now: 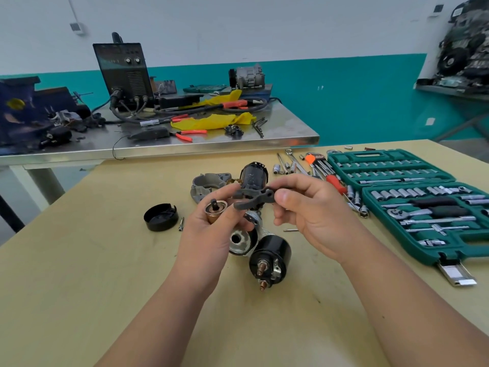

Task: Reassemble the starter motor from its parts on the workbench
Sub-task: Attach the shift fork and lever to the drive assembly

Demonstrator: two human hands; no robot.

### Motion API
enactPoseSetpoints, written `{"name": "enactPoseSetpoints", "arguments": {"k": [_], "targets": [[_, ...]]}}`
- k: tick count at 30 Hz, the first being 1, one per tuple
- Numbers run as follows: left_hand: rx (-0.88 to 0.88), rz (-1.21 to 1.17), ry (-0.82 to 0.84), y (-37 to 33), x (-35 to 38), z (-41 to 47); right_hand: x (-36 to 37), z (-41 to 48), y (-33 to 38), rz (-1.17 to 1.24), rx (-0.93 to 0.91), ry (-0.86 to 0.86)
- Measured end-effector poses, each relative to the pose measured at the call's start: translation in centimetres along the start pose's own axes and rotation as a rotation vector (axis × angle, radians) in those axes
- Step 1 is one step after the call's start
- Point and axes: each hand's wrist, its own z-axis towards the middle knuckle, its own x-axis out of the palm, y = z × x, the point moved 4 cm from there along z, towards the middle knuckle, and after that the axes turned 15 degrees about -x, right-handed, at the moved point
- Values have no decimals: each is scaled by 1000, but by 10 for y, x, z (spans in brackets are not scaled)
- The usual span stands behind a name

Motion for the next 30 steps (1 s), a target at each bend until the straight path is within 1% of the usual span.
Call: {"name": "enactPoseSetpoints", "arguments": {"k": [3,7,11,15,17,19,22,26,30], "targets": [[-18,-42,2,0,0,1,-1,1,0,-54,-45,-40],[-16,-67,13,2,-4,4,2,0,-1,-83,-47,-43],[-6,4,21,4,-5,5,2,-1,1,-71,-44,-66],[20,31,22,6,-7,7,2,-1,2,-70,-36,-53],[25,25,6,7,-8,7,4,-3,3,-120,-31,-35],[19,19,-21,7,-9,7,4,-5,5,-252,-29,-25],[10,30,-40,7,-9,7,1,-7,5,-424,12,-48],[16,52,-38,7,-8,7,-1,-7,3,-449,104,-83],[24,59,-23,8,-9,6,-1,-8,2,-444,146,-93]]}}
